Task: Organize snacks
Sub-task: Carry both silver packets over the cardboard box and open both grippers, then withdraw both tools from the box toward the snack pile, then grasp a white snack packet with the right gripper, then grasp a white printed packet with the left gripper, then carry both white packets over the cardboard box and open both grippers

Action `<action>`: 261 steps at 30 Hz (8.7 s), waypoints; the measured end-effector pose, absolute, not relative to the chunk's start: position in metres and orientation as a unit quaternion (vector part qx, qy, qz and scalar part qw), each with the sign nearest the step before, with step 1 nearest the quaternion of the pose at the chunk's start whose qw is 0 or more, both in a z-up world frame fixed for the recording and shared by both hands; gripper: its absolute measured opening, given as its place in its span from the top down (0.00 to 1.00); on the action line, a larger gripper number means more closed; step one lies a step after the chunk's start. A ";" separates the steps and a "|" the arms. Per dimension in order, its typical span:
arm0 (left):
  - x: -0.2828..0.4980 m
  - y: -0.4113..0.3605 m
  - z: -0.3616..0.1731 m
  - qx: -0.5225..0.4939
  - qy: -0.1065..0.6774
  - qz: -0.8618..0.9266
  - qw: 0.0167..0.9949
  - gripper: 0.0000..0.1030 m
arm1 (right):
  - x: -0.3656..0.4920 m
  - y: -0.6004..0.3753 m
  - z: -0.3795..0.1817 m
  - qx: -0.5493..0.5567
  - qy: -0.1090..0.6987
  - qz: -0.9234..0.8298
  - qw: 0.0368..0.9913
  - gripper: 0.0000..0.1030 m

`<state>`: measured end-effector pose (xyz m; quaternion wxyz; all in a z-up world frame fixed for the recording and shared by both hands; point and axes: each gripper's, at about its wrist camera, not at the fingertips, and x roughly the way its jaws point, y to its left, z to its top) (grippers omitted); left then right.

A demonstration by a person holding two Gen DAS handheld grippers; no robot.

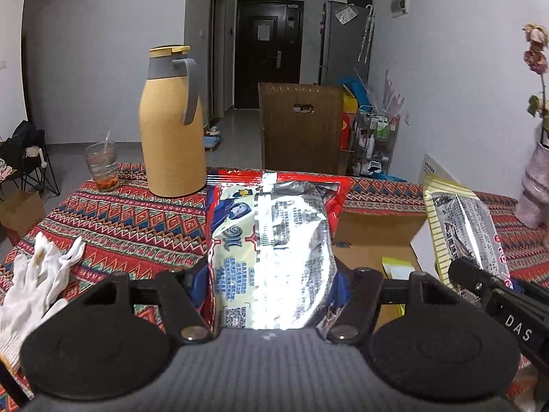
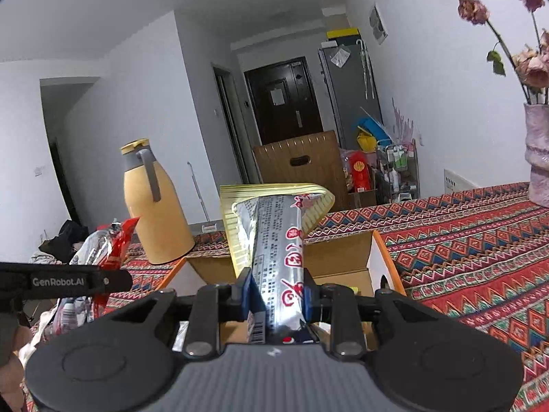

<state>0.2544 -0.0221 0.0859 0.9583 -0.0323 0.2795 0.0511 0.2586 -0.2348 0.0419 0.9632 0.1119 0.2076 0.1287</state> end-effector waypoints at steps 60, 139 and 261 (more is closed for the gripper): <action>0.273 -0.001 0.071 -0.065 0.253 0.088 0.961 0.00 | 0.270 -0.229 0.039 0.080 0.188 0.085 0.975 0.00; 0.143 0.033 -0.026 -0.057 0.276 0.018 0.959 0.00 | 0.176 -0.289 -0.062 0.038 0.317 0.000 0.948 0.58; 0.242 -0.023 0.067 -0.028 0.256 0.005 0.966 0.59 | 0.236 -0.231 0.025 0.021 0.169 0.074 0.983 0.58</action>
